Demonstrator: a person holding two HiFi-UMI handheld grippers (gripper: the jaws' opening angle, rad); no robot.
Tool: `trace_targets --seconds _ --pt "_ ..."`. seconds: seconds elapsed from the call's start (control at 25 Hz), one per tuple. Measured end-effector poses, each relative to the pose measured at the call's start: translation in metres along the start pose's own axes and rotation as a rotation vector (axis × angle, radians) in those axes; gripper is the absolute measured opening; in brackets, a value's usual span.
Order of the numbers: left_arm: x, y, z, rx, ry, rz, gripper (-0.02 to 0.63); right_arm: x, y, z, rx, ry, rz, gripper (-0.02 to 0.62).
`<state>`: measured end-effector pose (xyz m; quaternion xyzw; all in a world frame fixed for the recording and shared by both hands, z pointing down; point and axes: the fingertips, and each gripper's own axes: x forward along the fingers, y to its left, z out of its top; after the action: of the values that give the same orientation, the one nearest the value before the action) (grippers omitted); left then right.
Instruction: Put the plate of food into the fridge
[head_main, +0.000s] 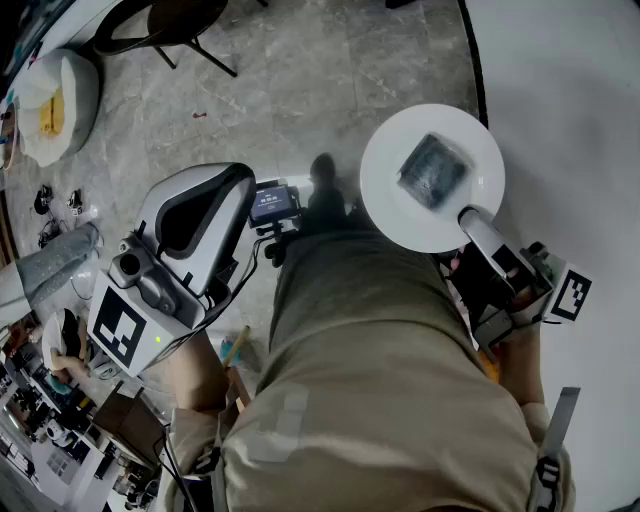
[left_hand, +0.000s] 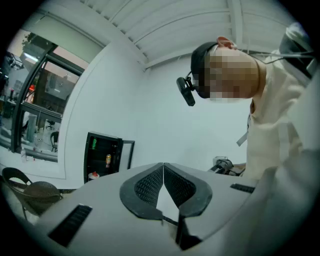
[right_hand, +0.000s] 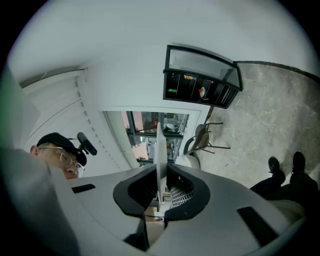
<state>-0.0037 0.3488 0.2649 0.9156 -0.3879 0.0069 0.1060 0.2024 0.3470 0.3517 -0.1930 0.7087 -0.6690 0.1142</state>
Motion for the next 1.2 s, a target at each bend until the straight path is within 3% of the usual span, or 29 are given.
trace_targets --seconds 0.6,1.04,1.2 --pt "-0.001 0.009 -0.013 -0.016 0.064 0.061 0.012 0.025 0.005 -0.006 0.021 0.075 0.022 0.044" --pt "0.004 0.000 -0.063 0.012 0.062 0.044 0.012 0.037 -0.032 -0.027 -0.002 0.028 0.055 0.044" --pt "0.018 0.020 -0.058 0.021 0.060 0.011 0.012 0.055 -0.025 -0.014 0.014 -0.016 0.052 0.044"
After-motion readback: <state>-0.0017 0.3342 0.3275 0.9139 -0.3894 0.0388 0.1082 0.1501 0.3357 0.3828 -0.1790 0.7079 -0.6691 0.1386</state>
